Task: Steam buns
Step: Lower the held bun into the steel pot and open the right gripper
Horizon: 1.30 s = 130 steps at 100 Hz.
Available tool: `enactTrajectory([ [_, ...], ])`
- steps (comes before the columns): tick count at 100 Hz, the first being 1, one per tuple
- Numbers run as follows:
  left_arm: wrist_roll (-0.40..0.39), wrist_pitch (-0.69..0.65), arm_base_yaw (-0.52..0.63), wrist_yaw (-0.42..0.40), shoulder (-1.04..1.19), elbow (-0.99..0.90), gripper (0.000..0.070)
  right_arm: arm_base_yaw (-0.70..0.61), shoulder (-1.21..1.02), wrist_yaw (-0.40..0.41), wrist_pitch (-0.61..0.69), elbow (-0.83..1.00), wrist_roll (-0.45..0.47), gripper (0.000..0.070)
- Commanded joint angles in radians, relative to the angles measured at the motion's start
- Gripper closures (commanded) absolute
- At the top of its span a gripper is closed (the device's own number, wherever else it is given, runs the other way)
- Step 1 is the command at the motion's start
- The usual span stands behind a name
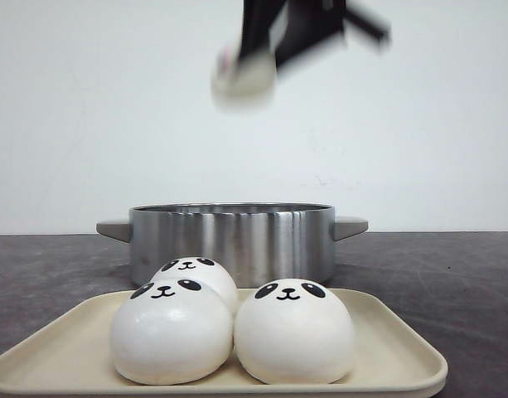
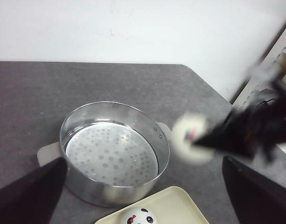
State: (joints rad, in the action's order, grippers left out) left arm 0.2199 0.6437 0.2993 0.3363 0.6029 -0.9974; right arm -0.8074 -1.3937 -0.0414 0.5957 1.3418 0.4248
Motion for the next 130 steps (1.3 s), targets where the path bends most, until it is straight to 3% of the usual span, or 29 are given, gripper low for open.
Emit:
enactTrajectory([
  [1, -0.01, -0.019, 0.004, -0.007, 0.005, -0.014, 0.0023, 0.026, -0.041, -0.039, 0.002, 0.08, -0.097, 0.0694],
  [11, -0.01, -0.034, 0.004, -0.007, 0.006, -0.014, 0.0023, 0.085, -0.103, -0.031, -0.018, 0.181, -0.155, 0.0694],
  [36, -0.01, -0.045, 0.004, -0.008, 0.011, -0.014, 0.0023, 0.211, -0.362, 0.095, -0.033, 0.301, -0.174, 0.0694],
  [63, -0.01, -0.036, 0.004, -0.008, 0.012, -0.014, 0.0023, 0.253, -0.612, 0.095, -0.043, 0.303, -0.175, 0.0694],
  [84, -0.01, -0.012, 0.004, -0.008, 0.012, -0.014, 0.0023, 0.264, -0.675, 0.097, -0.095, 0.302, -0.175, 0.0688],
  [90, -0.01, -0.005, 0.004, -0.008, 0.013, -0.014, 0.0023, 0.267, -0.675, 0.097, -0.106, 0.302, -0.171, 0.0613],
  [99, -0.01, -0.003, 0.004, -0.008, 0.013, -0.014, 0.0023, 0.267, -0.675, 0.097, -0.118, 0.302, -0.169, 0.034],
  [103, -0.01, -0.004, 0.004, -0.008, 0.013, -0.014, 0.0023, 0.267, -0.675, 0.097, -0.116, 0.302, -0.161, 0.0268],
  [130, -0.01, -0.004, 0.004, -0.007, 0.018, -0.014, 0.0023, 0.269, -0.665, 0.094, -0.114, 0.305, -0.144, 0.0252],
])
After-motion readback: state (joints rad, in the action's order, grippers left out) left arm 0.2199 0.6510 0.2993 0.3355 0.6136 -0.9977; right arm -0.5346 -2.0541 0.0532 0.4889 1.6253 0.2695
